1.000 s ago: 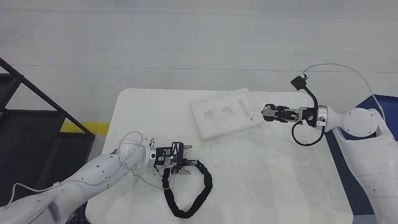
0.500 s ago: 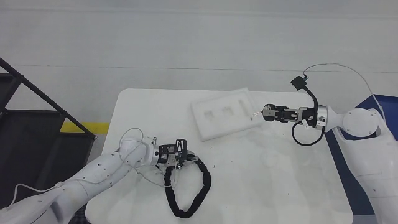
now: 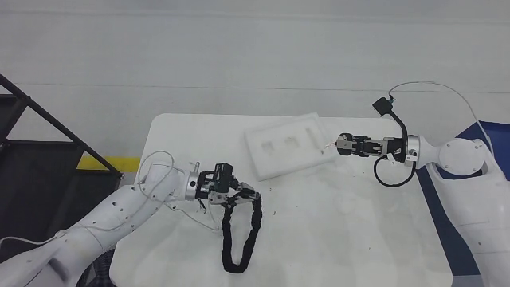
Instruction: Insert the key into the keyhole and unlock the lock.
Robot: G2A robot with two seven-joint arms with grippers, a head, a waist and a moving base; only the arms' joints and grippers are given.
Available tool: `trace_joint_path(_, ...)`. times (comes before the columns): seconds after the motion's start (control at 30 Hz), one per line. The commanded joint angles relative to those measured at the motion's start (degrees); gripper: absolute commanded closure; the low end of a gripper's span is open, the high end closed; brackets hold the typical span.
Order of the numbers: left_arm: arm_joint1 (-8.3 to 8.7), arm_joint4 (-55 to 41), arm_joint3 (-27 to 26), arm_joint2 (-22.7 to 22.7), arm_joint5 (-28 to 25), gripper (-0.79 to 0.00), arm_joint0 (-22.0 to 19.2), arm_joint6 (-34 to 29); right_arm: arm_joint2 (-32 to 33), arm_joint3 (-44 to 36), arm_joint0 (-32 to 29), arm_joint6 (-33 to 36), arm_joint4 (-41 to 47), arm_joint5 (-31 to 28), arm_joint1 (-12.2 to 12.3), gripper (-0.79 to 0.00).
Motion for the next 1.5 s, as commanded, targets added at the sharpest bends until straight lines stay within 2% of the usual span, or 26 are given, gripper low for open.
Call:
trace_joint_path(0.0,0.61,0.6,-2.3,-1.0,-2.3,0.0,0.1,1.8,0.0,0.0,0.0,0.0,0.0,0.0,0.0,0.0)
trace_joint_path(0.17,1.71,2.4,-7.5,-2.9,-6.8,0.0,0.2,4.4,0.0,0.0,0.0,0.0,0.0,0.0,0.0,0.0)
trace_joint_path(0.27,2.26,3.4,-10.6,-2.7,-6.9,0.0,0.3,5.2,0.0,0.0,0.0,0.0,0.0,0.0,0.0,0.0)
trace_joint_path(0.5,3.45,2.2,-17.3,-0.4,-6.9,0.0,-1.2,5.2,0.0,0.0,0.0,0.0,0.0,0.0,0.0,0.0)
trace_joint_path(0.73,3.89,-0.2,-22.1,3.4,-6.9,0.0,-4.9,5.2,0.0,0.0,0.0,0.0,0.0,0.0,0.0,0.0)
trace_joint_path(0.97,4.08,-2.5,-22.2,1.7,-5.2,0.0,-6.7,6.9,0.0,0.0,0.0,0.0,0.0,0.0,0.0,0.0)
trace_joint_path(1.17,3.35,-4.7,-20.6,-0.2,-4.3,0.0,-7.6,6.7,0.0,0.0,0.0,0.0,0.0,0.0,0.0,0.0)
trace_joint_path(1.33,1.98,-9.6,-19.4,-1.2,-2.1,0.0,-8.4,1.9,0.0,0.0,0.0,0.0,0.0,0.0,0.0,0.0)
trace_joint_path(1.47,0.79,-14.7,-18.5,-2.1,0.9,0.0,-9.0,-4.2,0.0,0.0,0.0,0.0,0.0,0.0,0.0,0.0)
